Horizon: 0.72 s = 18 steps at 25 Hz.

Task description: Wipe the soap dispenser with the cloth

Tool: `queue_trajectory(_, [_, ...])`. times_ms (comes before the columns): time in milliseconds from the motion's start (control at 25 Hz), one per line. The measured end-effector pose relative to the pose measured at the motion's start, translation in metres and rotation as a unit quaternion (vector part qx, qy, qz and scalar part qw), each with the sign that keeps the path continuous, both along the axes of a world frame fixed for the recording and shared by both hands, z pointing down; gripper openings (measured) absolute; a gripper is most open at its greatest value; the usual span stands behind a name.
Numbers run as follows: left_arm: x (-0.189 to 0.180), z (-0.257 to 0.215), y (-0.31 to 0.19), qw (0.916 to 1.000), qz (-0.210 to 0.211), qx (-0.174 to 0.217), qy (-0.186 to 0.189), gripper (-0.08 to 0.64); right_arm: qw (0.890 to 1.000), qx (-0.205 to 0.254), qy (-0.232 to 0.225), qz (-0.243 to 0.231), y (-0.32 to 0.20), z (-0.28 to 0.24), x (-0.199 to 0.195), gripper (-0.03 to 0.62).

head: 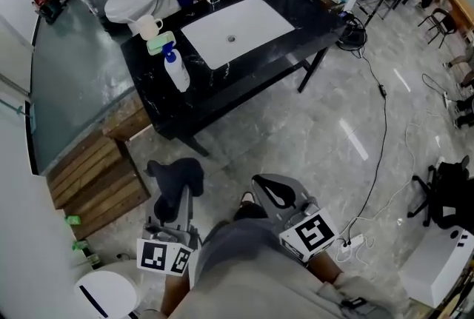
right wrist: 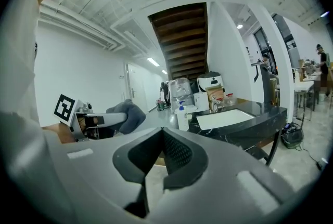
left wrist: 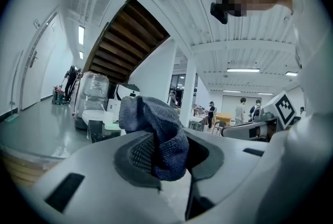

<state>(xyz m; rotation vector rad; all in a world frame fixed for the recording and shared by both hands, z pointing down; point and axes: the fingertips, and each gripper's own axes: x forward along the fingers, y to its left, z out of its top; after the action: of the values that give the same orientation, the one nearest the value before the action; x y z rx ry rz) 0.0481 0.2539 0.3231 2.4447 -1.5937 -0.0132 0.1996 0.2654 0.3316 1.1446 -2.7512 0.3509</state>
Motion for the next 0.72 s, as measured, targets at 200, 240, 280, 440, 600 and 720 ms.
queue_trajectory(200, [-0.003,-0.014,-0.024,0.9997,-0.016,0.019,-0.009,0.100,1.000,-0.001,-0.012,0.006,-0.016,0.002,0.015,0.001])
queue_trajectory(240, [-0.003,-0.016,-0.027,0.9996,-0.016,0.020,-0.010,0.100,1.000,-0.001,-0.015,0.008,-0.018,0.002,0.017,0.002])
queue_trajectory(280, [-0.003,-0.017,-0.029,0.9996,-0.017,0.020,-0.011,0.100,1.000,0.000,-0.018,0.009,-0.021,0.001,0.019,0.001])
queue_trajectory(440, [-0.003,-0.022,-0.043,0.9995,-0.022,0.021,-0.012,0.100,1.000,-0.003,-0.024,0.015,-0.034,0.000,0.027,0.001])
queue_trajectory(600, [-0.007,-0.021,-0.061,0.9994,-0.027,0.018,-0.013,0.100,1.000,-0.011,-0.017,0.023,-0.051,0.004,0.030,0.000])
queue_trajectory(720, [-0.013,-0.016,-0.076,0.9993,-0.031,0.012,-0.015,0.100,0.999,-0.014,-0.015,0.026,-0.067,0.006,0.027,0.002])
